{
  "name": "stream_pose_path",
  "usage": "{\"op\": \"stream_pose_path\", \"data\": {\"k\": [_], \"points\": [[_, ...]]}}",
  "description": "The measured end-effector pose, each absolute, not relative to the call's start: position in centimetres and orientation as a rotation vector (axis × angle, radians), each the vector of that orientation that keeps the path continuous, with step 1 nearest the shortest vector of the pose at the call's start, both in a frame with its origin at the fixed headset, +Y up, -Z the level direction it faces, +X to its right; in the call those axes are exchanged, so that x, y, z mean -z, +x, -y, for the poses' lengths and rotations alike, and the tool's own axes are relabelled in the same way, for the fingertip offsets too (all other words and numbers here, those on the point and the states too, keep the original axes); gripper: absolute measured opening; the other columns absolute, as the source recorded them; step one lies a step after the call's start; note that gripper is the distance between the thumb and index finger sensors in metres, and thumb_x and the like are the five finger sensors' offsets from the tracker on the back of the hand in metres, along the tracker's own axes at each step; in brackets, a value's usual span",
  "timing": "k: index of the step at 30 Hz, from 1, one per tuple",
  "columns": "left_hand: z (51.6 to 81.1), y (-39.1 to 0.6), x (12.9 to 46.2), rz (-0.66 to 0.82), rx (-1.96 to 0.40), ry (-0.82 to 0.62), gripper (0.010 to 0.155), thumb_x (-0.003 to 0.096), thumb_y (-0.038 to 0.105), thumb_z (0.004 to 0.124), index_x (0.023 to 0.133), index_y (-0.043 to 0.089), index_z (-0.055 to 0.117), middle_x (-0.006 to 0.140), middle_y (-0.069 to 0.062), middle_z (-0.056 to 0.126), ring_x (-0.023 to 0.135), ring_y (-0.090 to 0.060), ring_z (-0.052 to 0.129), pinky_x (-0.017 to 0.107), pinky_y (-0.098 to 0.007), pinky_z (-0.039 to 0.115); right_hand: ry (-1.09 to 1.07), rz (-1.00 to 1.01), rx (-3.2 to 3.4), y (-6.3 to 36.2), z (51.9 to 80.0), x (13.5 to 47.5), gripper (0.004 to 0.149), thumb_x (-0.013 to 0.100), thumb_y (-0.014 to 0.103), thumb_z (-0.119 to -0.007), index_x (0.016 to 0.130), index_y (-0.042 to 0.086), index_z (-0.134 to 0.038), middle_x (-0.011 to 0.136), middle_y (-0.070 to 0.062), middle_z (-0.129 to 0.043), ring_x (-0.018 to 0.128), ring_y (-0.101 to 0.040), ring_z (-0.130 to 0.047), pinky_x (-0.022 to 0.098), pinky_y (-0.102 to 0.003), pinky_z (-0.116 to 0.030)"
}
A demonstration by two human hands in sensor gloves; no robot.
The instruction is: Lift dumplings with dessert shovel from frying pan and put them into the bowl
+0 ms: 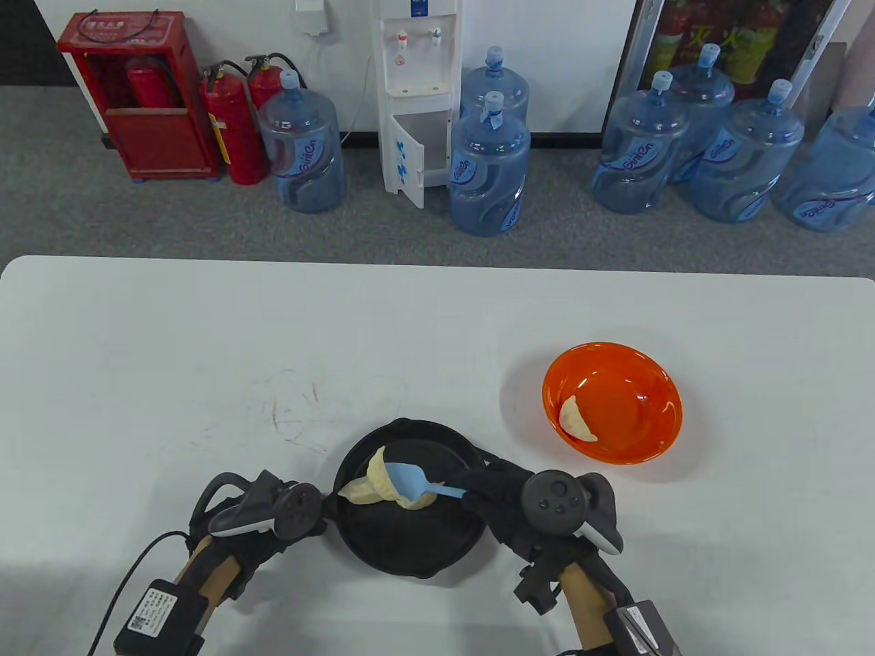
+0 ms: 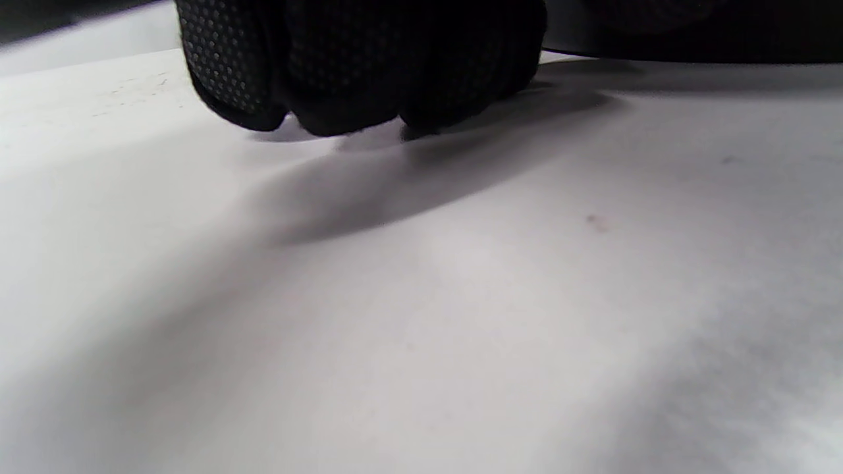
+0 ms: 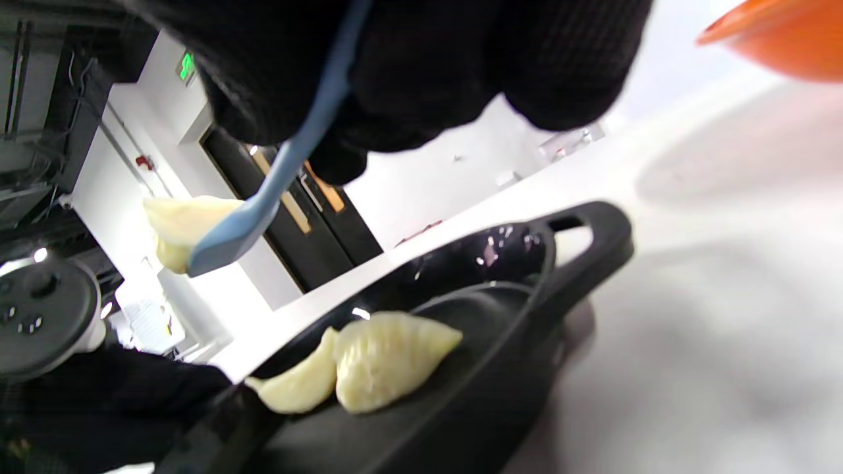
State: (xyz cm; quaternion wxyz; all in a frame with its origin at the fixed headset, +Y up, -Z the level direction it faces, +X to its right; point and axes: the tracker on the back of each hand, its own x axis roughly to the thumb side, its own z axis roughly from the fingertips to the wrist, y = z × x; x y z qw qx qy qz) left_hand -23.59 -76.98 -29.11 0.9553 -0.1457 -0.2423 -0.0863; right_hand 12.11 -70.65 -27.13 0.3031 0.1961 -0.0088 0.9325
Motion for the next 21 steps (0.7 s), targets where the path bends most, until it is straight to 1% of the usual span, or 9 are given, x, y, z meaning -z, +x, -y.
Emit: {"op": "stream_pose_path", "data": {"k": [4, 11, 21], "points": [[77.0, -23.7, 29.2, 0.494, 0.165, -0.298, 0.057, 0.0471, 0.057, 0.060, 0.092, 0.023, 0.067, 0.069, 0.007, 0.085, 0.048, -0.013, 0.095, 0.066, -0.049, 0.078, 0.473, 0.050, -2.448, 13.2, 70.1, 27.2, 0.042, 0.060, 0.042, -0.076, 0.098, 0.025, -0.085, 0.083, -0.007, -0.089, 0.047, -0.009, -0.090, 0.048, -0.042, -0.083], [77.0, -23.7, 29.2, 0.494, 0.160, -0.299, 0.057, 0.0471, 0.057, 0.060, 0.092, 0.023, 0.067, 0.069, 0.008, 0.085, 0.048, -0.013, 0.095, 0.066, -0.049, 0.078, 0.377, 0.068, -2.442, 15.2, 70.1, 27.7, 0.042, 0.060, 0.041, -0.076, 0.098, 0.024, -0.084, 0.084, -0.007, -0.089, 0.047, -0.010, -0.090, 0.048, -0.043, -0.083], [77.0, -23.8, 29.2, 0.492, 0.161, -0.295, 0.057, 0.0470, 0.057, 0.059, 0.092, 0.023, 0.067, 0.069, 0.008, 0.085, 0.048, -0.013, 0.095, 0.066, -0.049, 0.078, 0.171, 0.229, -2.434, 19.8, 68.7, 27.6, 0.042, 0.061, 0.041, -0.076, 0.098, 0.024, -0.084, 0.084, -0.007, -0.089, 0.047, -0.010, -0.090, 0.048, -0.043, -0.083]]}}
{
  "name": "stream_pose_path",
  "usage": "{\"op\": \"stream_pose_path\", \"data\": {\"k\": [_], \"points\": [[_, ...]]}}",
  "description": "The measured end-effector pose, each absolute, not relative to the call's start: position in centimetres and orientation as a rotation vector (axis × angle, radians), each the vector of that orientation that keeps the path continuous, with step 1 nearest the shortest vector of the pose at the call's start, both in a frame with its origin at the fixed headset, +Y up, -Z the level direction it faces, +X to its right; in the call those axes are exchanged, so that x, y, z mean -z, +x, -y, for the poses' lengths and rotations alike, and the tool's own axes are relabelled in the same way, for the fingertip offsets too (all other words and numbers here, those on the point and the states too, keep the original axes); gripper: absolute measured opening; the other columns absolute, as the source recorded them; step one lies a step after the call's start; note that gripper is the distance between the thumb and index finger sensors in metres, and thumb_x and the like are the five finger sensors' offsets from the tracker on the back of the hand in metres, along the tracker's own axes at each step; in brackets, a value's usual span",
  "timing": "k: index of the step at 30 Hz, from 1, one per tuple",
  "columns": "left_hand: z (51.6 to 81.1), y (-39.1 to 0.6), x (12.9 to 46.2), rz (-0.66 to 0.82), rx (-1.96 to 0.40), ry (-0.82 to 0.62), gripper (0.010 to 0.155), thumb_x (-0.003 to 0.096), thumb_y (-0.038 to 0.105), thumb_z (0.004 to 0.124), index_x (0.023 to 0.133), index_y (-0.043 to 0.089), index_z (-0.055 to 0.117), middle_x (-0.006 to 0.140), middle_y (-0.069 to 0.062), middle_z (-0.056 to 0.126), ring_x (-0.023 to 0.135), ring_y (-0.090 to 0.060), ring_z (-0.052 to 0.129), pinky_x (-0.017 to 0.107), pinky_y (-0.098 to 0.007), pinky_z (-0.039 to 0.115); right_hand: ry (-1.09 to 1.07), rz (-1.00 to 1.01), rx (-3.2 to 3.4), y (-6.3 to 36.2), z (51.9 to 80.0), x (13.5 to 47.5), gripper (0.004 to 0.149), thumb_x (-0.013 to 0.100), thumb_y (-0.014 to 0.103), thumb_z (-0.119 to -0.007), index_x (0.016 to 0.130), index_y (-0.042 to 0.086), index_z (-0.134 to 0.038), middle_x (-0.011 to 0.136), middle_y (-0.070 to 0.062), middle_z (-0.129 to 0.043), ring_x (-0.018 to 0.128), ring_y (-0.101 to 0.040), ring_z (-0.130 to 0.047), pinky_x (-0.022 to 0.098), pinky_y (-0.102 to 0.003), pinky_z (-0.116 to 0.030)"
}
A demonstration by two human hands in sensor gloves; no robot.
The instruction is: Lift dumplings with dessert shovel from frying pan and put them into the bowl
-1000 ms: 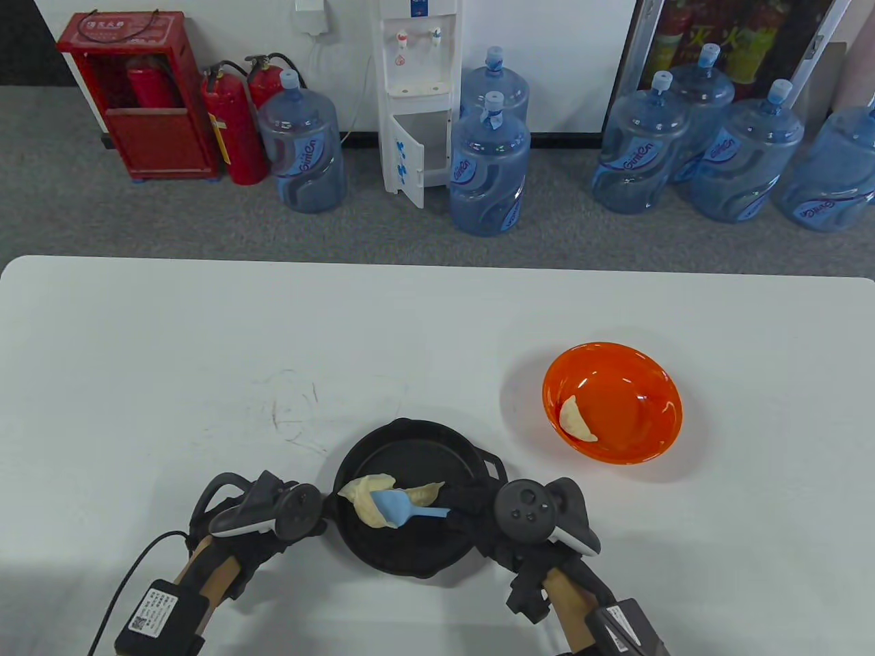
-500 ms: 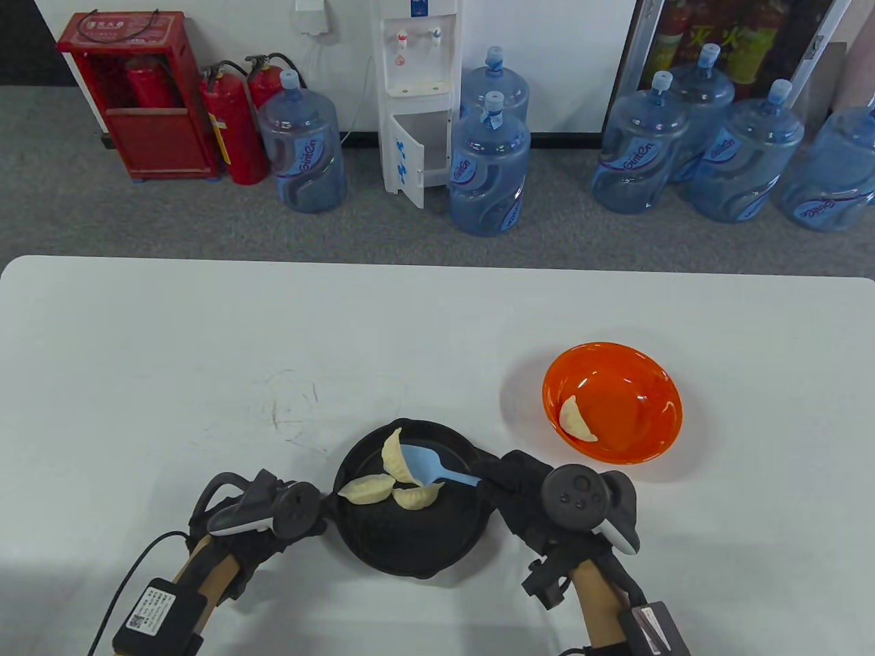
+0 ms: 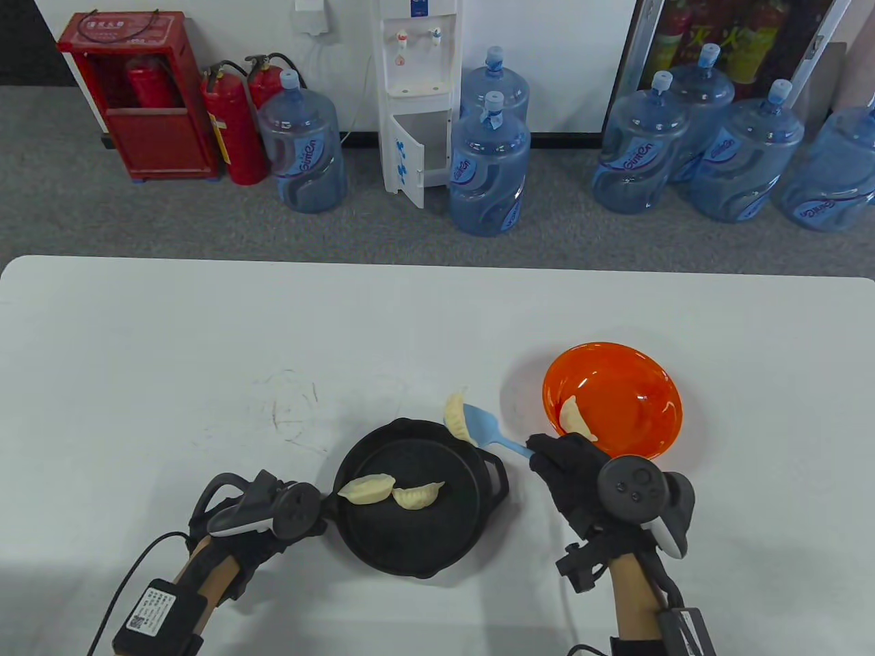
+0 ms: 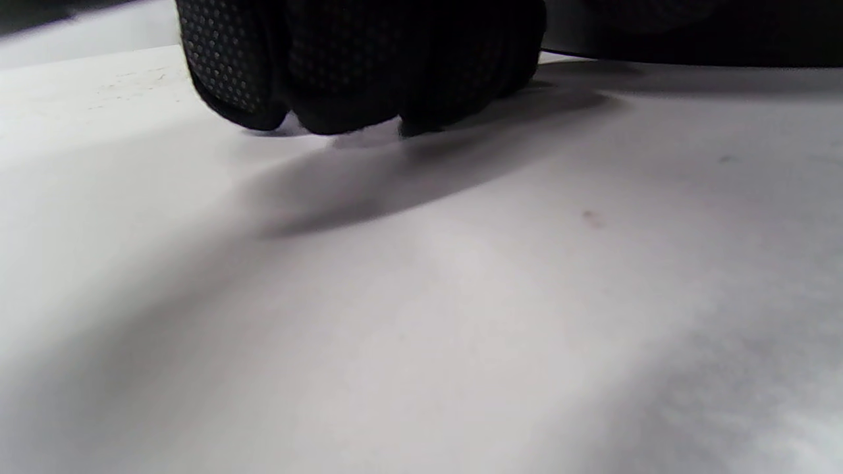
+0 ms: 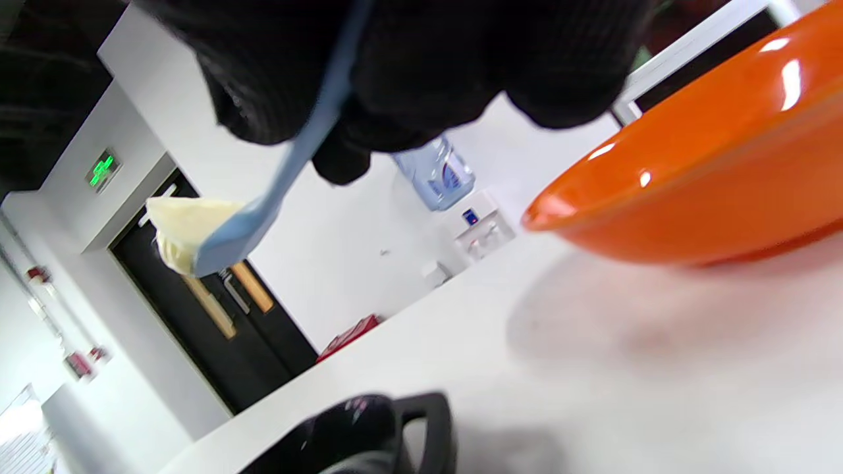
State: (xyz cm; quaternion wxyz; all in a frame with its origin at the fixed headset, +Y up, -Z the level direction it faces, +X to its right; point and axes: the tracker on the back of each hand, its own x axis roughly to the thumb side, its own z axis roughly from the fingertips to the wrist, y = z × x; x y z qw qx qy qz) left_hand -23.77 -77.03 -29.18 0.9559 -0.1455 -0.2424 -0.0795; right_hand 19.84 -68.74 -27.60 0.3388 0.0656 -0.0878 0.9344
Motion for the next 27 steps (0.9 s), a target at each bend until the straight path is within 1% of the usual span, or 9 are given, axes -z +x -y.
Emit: {"op": "stream_pose_path", "data": {"k": [5, 10, 27], "points": [[77.0, -23.8, 29.2, 0.492, 0.163, -0.295, 0.057, 0.0471, 0.057, 0.059, 0.093, 0.023, 0.067, 0.069, 0.008, 0.085, 0.048, -0.013, 0.095, 0.066, -0.049, 0.078, 0.028, 0.312, -2.432, 22.4, 68.4, 27.3, 0.042, 0.061, 0.041, -0.076, 0.099, 0.023, -0.084, 0.084, -0.008, -0.089, 0.047, -0.010, -0.090, 0.048, -0.043, -0.083], [77.0, -23.8, 29.2, 0.491, 0.163, -0.295, 0.057, 0.0470, 0.057, 0.059, 0.093, 0.023, 0.067, 0.069, 0.008, 0.085, 0.048, -0.013, 0.095, 0.066, -0.049, 0.078, -0.082, 0.348, -2.434, 24.1, 68.5, 27.0, 0.042, 0.061, 0.041, -0.076, 0.099, 0.023, -0.084, 0.084, -0.008, -0.089, 0.047, -0.010, -0.090, 0.048, -0.043, -0.083], [77.0, -23.7, 29.1, 0.487, 0.169, -0.296, 0.057, 0.0471, 0.057, 0.059, 0.093, 0.023, 0.066, 0.069, 0.008, 0.085, 0.048, -0.013, 0.095, 0.066, -0.049, 0.078, -0.352, 0.306, -2.437, 28.8, 70.1, 26.9, 0.041, 0.061, 0.039, -0.078, 0.098, 0.022, -0.085, 0.084, -0.009, -0.089, 0.047, -0.011, -0.091, 0.048, -0.044, -0.082]]}}
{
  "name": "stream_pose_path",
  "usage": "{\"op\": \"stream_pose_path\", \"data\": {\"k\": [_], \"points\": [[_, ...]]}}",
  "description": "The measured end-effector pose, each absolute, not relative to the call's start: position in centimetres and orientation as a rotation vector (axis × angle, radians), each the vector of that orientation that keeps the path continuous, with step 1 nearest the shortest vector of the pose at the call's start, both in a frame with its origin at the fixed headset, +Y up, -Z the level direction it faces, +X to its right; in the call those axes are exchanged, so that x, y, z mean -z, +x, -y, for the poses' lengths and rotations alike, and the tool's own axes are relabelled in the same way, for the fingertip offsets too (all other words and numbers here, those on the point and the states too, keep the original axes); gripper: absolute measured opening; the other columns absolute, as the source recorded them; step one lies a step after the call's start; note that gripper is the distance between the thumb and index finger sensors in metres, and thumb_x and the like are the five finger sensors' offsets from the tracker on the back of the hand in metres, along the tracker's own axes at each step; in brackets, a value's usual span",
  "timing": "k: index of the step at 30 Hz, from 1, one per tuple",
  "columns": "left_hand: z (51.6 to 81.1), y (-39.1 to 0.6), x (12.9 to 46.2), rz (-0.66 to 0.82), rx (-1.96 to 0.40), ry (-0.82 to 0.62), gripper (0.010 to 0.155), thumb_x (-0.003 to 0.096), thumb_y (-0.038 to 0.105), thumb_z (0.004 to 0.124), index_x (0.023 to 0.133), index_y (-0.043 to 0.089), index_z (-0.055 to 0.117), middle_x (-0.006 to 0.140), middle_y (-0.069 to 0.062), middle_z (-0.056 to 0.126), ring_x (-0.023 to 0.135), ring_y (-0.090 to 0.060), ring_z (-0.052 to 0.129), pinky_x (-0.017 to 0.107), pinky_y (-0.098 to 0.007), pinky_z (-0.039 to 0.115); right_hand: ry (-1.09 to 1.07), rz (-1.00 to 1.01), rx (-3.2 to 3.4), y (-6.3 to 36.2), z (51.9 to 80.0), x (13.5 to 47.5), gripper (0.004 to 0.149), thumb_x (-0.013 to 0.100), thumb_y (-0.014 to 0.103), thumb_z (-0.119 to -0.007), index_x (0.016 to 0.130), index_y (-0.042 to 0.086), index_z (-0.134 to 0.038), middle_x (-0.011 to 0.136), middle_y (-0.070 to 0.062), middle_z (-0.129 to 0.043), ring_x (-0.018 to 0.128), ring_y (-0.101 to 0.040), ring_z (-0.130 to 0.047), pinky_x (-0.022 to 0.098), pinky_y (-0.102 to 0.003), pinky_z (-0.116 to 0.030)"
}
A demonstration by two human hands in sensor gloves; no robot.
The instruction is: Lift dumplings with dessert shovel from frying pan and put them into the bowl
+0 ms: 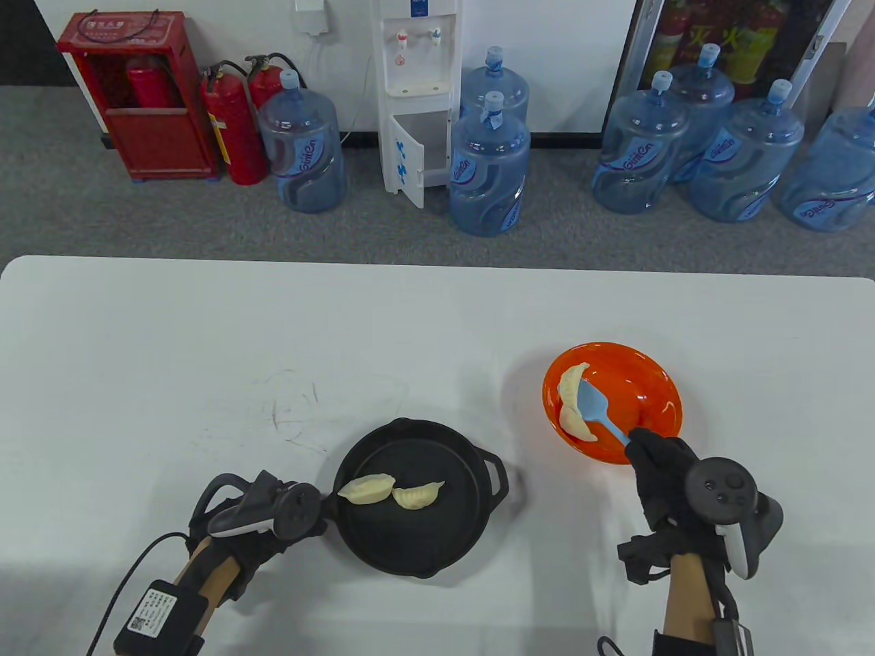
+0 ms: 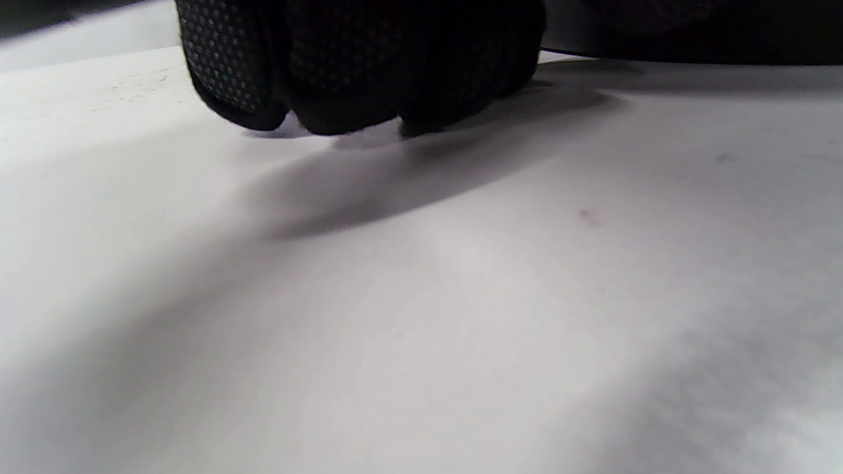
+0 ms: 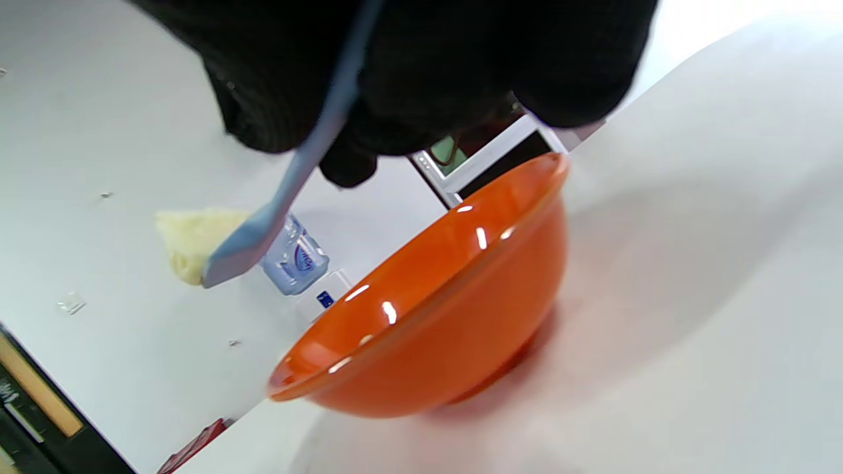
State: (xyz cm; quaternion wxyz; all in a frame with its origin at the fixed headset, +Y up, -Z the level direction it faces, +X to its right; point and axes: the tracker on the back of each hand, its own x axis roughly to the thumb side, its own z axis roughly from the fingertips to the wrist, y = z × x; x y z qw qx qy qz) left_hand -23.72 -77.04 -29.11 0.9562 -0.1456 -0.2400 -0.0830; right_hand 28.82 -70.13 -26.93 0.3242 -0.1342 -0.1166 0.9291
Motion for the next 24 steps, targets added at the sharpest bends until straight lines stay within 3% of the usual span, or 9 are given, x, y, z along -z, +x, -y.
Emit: {"op": "stream_pose_path", "data": {"k": [13, 24], "points": [[77.0, -23.7, 29.1, 0.485, 0.169, -0.296, 0.057, 0.0471, 0.057, 0.059, 0.093, 0.023, 0.066, 0.069, 0.008, 0.085, 0.048, -0.013, 0.095, 0.066, -0.049, 0.078, -0.530, 0.261, -2.590, 31.0, 71.2, 26.8, 0.041, 0.061, 0.039, -0.078, 0.098, 0.023, -0.086, 0.084, -0.009, -0.089, 0.047, -0.012, -0.090, 0.049, -0.045, -0.082], [77.0, -23.7, 29.1, 0.484, 0.172, -0.296, 0.057, 0.0471, 0.057, 0.059, 0.093, 0.023, 0.066, 0.069, 0.008, 0.085, 0.048, -0.013, 0.095, 0.066, -0.049, 0.078, -0.539, 0.254, -2.912, 29.4, 71.1, 27.5, 0.041, 0.061, 0.040, -0.078, 0.098, 0.025, -0.085, 0.085, -0.008, -0.088, 0.049, -0.012, -0.090, 0.050, -0.045, -0.081]]}}
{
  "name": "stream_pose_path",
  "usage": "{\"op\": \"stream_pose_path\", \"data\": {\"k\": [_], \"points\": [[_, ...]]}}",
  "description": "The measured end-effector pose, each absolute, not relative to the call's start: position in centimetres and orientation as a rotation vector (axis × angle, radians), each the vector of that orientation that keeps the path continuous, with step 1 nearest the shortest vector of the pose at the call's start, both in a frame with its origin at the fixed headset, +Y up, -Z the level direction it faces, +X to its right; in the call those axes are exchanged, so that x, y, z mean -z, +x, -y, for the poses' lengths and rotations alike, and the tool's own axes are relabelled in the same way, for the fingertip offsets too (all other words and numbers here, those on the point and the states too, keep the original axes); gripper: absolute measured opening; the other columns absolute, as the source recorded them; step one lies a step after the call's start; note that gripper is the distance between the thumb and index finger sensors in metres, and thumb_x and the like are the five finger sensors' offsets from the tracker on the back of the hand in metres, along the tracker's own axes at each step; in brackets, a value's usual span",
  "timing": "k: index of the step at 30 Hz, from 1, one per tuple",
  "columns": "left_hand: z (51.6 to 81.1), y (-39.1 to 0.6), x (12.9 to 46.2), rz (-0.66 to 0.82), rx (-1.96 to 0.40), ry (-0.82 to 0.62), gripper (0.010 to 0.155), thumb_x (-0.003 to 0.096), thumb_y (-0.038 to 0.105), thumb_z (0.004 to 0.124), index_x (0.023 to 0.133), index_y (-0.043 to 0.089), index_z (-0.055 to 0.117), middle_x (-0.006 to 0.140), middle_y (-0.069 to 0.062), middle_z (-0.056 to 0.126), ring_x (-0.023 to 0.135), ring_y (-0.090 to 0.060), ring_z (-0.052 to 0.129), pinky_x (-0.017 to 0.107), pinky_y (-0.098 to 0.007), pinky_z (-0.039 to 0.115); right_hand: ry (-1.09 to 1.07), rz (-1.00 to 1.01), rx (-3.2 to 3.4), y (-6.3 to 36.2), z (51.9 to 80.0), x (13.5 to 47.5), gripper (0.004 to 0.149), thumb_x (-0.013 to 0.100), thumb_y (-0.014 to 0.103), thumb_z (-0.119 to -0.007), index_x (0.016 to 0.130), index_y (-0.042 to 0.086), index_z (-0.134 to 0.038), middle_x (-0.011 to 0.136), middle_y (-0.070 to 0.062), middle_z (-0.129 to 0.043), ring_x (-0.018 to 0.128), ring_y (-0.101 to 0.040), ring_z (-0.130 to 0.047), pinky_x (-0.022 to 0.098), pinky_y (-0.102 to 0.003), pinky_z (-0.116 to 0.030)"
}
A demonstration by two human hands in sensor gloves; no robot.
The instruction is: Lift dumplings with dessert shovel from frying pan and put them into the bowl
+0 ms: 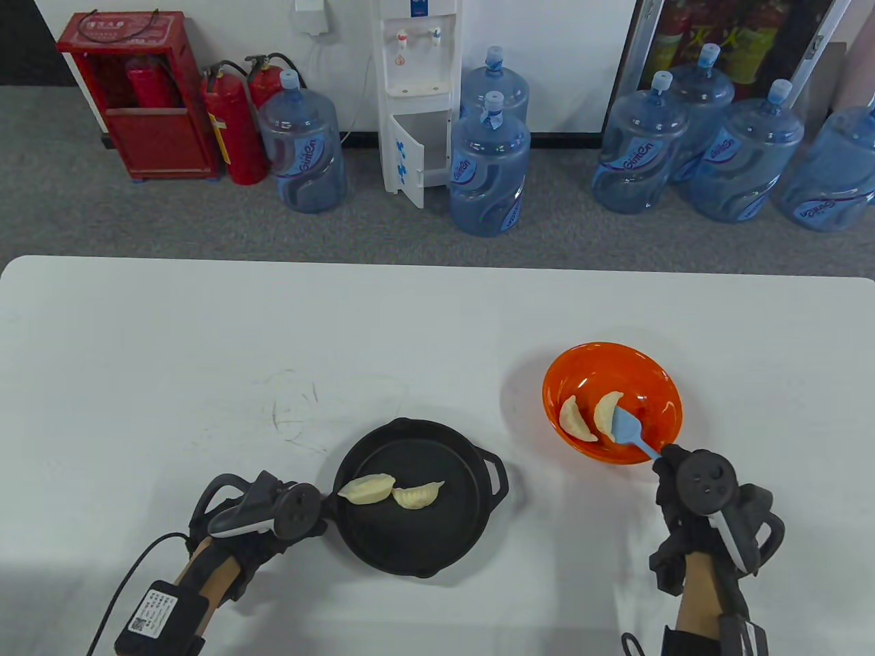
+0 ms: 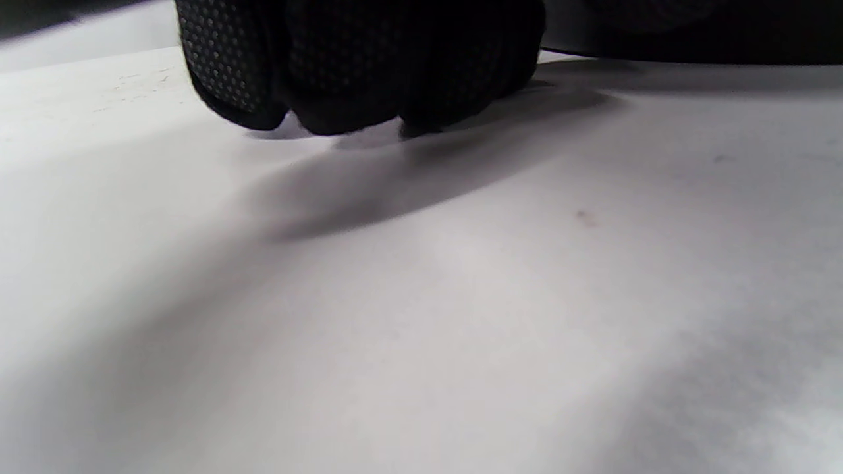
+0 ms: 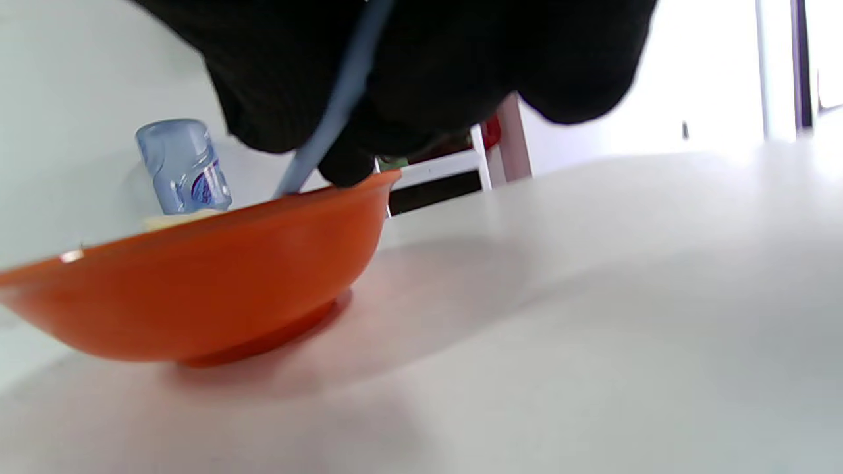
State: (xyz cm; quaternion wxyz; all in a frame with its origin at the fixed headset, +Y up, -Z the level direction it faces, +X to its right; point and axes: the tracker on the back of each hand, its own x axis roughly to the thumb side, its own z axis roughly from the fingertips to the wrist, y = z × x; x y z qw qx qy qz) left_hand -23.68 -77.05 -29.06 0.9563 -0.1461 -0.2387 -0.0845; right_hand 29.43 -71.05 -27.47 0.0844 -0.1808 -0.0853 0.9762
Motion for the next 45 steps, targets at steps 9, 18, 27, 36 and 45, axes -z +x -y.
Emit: {"op": "stream_pose_path", "data": {"k": [9, 18, 27, 36, 45], "points": [[77.0, -23.7, 29.1, 0.482, 0.175, -0.297, 0.057, 0.0471, 0.057, 0.059, 0.093, 0.023, 0.066, 0.069, 0.008, 0.085, 0.048, -0.013, 0.095, 0.066, -0.049, 0.078, -0.497, 0.302, -3.116, 27.2, 70.8, 27.9, 0.040, 0.060, 0.040, -0.079, 0.098, 0.026, -0.085, 0.086, -0.007, -0.088, 0.050, -0.013, -0.091, 0.052, -0.046, -0.081], [77.0, -23.6, 29.1, 0.481, 0.175, -0.298, 0.057, 0.0471, 0.057, 0.059, 0.093, 0.023, 0.066, 0.069, 0.008, 0.085, 0.048, -0.013, 0.095, 0.066, -0.049, 0.078, -0.495, 0.403, -3.142, 26.8, 70.3, 27.5, 0.040, 0.059, 0.039, -0.081, 0.097, 0.027, -0.085, 0.087, -0.007, -0.088, 0.051, -0.013, -0.091, 0.053, -0.046, -0.080], [77.0, -23.6, 29.0, 0.481, 0.180, -0.298, 0.058, 0.0470, 0.057, 0.059, 0.093, 0.023, 0.066, 0.069, 0.008, 0.085, 0.048, -0.013, 0.095, 0.066, -0.049, 0.078, -0.507, 0.446, -3.148, 26.8, 69.9, 27.3, 0.040, 0.059, 0.039, -0.081, 0.097, 0.026, -0.086, 0.086, -0.007, -0.088, 0.050, -0.013, -0.091, 0.052, -0.046, -0.081], [77.0, -23.6, 29.0, 0.480, 0.182, -0.299, 0.058, 0.0471, 0.057, 0.059, 0.093, 0.023, 0.066, 0.070, 0.008, 0.085, 0.049, -0.013, 0.095, 0.066, -0.049, 0.078, -0.537, 0.514, -3.034, 27.7, 69.1, 26.7, 0.041, 0.060, 0.040, -0.080, 0.098, 0.025, -0.085, 0.086, -0.007, -0.088, 0.050, -0.013, -0.091, 0.052, -0.046, -0.081], [77.0, -23.6, 29.0, 0.480, 0.186, -0.300, 0.058, 0.0471, 0.057, 0.059, 0.093, 0.023, 0.066, 0.070, 0.008, 0.085, 0.049, -0.013, 0.095, 0.066, -0.049, 0.078, -0.297, 0.600, -2.957, 24.5, 68.1, 26.6, 0.042, 0.060, 0.042, -0.078, 0.098, 0.025, -0.083, 0.086, -0.007, -0.088, 0.050, -0.011, -0.091, 0.051, -0.044, -0.082]]}}
